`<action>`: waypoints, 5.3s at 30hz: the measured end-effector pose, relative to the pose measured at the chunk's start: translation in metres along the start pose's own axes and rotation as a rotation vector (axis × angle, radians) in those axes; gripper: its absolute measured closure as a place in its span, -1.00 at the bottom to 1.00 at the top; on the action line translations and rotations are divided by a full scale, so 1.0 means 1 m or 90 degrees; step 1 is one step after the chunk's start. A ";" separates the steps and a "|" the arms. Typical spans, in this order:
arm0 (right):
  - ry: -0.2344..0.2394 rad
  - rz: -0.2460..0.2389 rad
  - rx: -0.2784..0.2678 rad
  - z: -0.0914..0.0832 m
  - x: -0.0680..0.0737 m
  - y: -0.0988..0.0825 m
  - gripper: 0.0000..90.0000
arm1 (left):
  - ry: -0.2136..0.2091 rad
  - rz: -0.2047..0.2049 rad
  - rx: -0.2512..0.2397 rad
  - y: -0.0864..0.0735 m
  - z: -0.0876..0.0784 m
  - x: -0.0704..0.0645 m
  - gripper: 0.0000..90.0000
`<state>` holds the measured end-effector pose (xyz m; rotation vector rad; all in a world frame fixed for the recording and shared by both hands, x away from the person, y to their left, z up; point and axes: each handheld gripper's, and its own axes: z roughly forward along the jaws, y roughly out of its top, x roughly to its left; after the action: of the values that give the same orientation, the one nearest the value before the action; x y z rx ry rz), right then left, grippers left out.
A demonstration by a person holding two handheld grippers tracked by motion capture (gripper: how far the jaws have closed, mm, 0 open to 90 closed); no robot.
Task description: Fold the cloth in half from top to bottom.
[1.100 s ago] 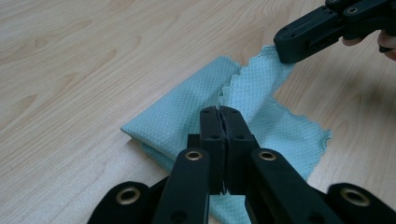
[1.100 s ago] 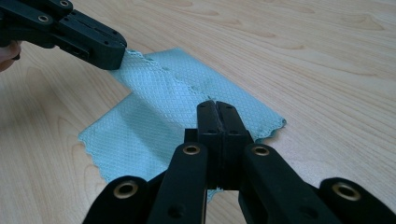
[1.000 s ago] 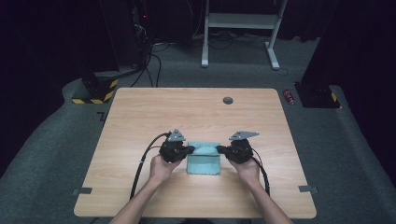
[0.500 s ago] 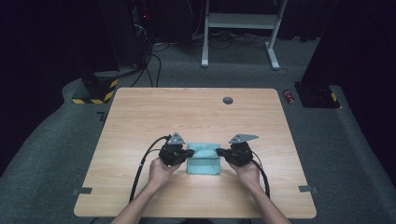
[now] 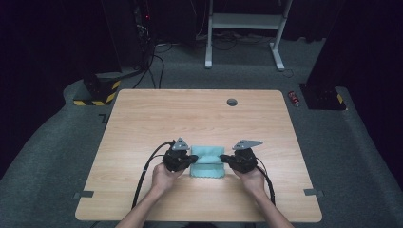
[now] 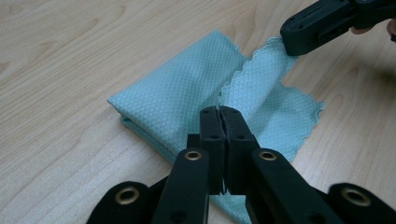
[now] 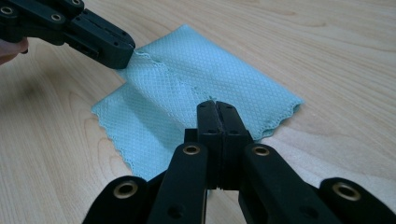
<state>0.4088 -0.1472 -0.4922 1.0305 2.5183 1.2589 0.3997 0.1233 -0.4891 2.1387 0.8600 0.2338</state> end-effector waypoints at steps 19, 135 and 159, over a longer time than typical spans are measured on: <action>0.008 0.007 0.015 0.005 0.004 -0.017 0.99 | -0.010 -0.020 0.011 -0.014 0.008 -0.005 0.95; -0.095 0.073 -0.024 0.033 -0.014 0.003 0.66 | 0.124 -0.055 -0.016 -0.011 0.016 0.012 0.01; -0.124 0.035 -0.039 -0.003 -0.005 -0.018 0.53 | 0.086 -0.057 -0.036 -0.042 -0.009 -0.010 -0.11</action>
<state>0.4020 -0.1594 -0.5050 1.1548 2.3083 1.1785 0.3680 0.1410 -0.5132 2.0442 1.0120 0.3559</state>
